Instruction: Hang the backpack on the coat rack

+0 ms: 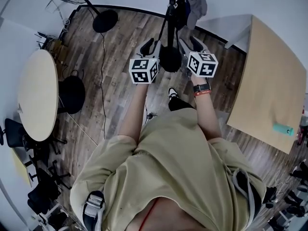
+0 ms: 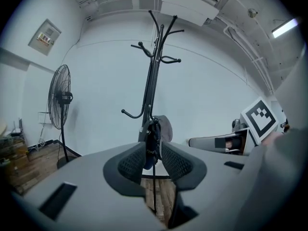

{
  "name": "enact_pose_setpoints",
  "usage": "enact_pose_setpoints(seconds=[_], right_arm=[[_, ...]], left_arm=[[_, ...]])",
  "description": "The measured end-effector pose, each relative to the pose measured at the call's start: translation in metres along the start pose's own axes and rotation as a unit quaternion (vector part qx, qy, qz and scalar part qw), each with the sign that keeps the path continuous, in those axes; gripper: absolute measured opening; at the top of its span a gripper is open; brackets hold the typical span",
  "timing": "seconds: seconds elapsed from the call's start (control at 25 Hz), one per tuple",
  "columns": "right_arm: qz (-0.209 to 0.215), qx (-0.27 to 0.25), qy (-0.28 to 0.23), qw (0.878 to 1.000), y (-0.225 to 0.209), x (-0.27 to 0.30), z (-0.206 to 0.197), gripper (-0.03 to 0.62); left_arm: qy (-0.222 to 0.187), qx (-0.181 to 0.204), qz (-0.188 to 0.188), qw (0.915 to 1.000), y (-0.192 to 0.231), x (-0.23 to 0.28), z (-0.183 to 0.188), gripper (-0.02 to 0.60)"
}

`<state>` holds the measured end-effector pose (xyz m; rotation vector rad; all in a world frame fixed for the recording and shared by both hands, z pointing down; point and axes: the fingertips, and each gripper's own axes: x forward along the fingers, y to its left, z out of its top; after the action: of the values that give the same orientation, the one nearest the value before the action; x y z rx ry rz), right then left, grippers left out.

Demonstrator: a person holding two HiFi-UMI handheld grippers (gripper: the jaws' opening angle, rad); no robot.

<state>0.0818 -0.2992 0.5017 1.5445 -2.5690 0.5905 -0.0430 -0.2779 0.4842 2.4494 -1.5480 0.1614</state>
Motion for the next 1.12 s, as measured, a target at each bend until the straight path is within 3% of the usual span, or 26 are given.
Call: enact_pose_setpoints(seconds=[0.36,0.6,1.12], right_arm=[[-0.030,-0.021,-0.039,0.999,0.043,-0.076,-0.014,0.188],[-0.038,-0.041,-0.054,0.997,0.079,-0.116,-0.031,0.106],[-0.037,-0.038,-0.087,0.995,0.112,-0.150,-0.037,0.022]], left_arm=[[-0.032,0.009,0.015,0.9993,-0.024,-0.086,-0.003,0.078],[-0.053,0.009,0.030,0.9981,-0.028,-0.136,-0.015,0.042],[-0.078,0.022,0.011,0.9966,-0.038,-0.183,-0.014,0.025]])
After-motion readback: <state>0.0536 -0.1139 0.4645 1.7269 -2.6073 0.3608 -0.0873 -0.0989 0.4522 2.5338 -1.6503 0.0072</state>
